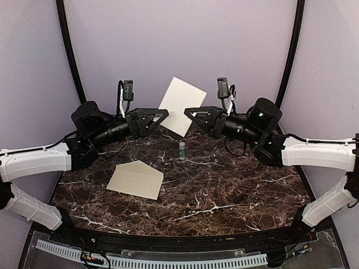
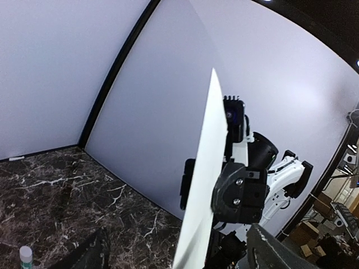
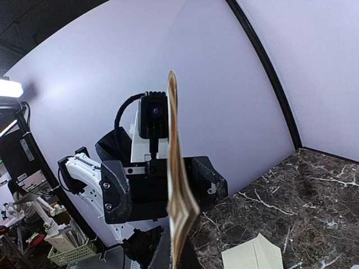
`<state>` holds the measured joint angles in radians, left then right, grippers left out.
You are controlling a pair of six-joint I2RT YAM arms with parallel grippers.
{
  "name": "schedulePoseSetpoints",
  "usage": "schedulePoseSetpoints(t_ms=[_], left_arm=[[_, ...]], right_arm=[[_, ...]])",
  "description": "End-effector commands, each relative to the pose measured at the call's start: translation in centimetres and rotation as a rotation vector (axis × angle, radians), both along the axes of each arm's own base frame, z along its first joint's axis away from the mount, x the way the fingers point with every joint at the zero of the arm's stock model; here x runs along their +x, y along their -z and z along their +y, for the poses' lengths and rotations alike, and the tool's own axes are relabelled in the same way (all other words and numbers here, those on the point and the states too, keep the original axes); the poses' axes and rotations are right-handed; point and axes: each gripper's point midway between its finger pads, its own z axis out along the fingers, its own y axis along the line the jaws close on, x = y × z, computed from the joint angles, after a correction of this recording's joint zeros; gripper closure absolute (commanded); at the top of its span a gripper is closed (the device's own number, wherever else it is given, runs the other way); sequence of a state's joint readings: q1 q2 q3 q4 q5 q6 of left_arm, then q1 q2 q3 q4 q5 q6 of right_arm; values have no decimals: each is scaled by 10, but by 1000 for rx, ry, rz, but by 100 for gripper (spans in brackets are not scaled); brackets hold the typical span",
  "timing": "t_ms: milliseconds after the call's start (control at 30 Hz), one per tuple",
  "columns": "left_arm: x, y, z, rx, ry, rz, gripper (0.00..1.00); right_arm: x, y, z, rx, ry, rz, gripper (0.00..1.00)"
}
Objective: Place the letter into the envelope and seal it
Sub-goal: Place the letter in the envelope.
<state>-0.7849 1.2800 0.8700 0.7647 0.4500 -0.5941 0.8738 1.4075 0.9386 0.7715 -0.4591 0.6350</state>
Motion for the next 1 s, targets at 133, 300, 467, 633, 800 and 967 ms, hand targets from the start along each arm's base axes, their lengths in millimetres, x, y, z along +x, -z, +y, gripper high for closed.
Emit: schedulePoseSetpoints(t_ms=[133,300,467,633,800,967], left_arm=[[52,106,82,220,-558,490,13],[40,179,120,153,-702,843,13],[32,236,141,193,-766,999,10],[49,260,173,267,-873,1009,9],[67,278,204,360,-968,974,7],[91,289,203,423,-923,930,8]], right_arm=[[54,20,-53,-155,364,29,100],[67,37,-69,-235,475,55,100],[66,42,-72,-248,477,60,100],[62,49,-72,-269,459,61,100],[59,56,-73,-279,452,69,100],[58,62,-73,-288,449,79,100]])
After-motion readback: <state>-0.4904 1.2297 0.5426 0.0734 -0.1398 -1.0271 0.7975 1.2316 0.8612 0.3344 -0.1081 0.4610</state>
